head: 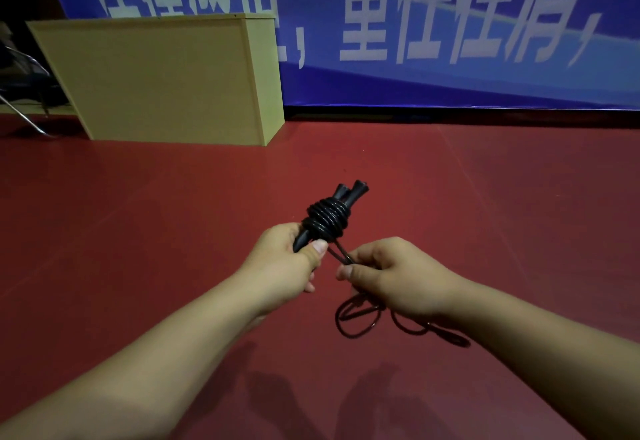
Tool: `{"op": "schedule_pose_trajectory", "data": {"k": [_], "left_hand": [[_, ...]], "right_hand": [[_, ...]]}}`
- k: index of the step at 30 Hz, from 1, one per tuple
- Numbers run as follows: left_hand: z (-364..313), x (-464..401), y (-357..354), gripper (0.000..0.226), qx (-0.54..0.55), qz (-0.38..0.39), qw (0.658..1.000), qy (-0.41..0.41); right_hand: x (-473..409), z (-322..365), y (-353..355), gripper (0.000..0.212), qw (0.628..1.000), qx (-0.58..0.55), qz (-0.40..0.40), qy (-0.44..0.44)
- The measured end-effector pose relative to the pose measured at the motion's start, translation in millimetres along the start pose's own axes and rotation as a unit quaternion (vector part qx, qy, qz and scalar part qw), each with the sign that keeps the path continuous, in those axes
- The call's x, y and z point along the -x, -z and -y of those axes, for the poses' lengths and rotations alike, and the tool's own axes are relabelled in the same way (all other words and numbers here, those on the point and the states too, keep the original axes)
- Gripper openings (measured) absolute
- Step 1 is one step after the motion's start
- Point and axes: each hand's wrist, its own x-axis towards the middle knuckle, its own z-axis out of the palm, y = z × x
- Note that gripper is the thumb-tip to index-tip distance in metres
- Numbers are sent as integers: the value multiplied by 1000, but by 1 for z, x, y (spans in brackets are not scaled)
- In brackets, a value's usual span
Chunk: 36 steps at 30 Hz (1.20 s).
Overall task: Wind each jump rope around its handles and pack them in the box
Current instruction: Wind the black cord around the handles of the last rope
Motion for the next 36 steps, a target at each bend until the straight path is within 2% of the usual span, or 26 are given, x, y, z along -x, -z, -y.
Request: {"op": "schedule_pose_trajectory", "data": {"k": [6,11,15,18,25,30,36], "left_hand": [[7,-9,11,12,-23,-83,996,-9],[12,-12,17,5,-70,-118,991,10],[14,-12,19,36,-157,-114,981,16],[17,-10,20,34,-220,-119,968,18],[31,-15,27,32,-313,-141,936,69],[40,-12,26,23,-372,-77,922,77],[40,-8,15,22,-439,-1,897,56]], "right_hand": [[3,7,-2,17,995,-89,42,-2],[6,15,2,22,996,-81,43,15],[9,15,0,19,998,-41,41,24],[11,15,-1,11,999,-12,36,10],[16,12,4,5,998,-30,46,3],[16,8,5,15,997,-68,29,24],[14,3,12,10,996,-88,16,17]]}}
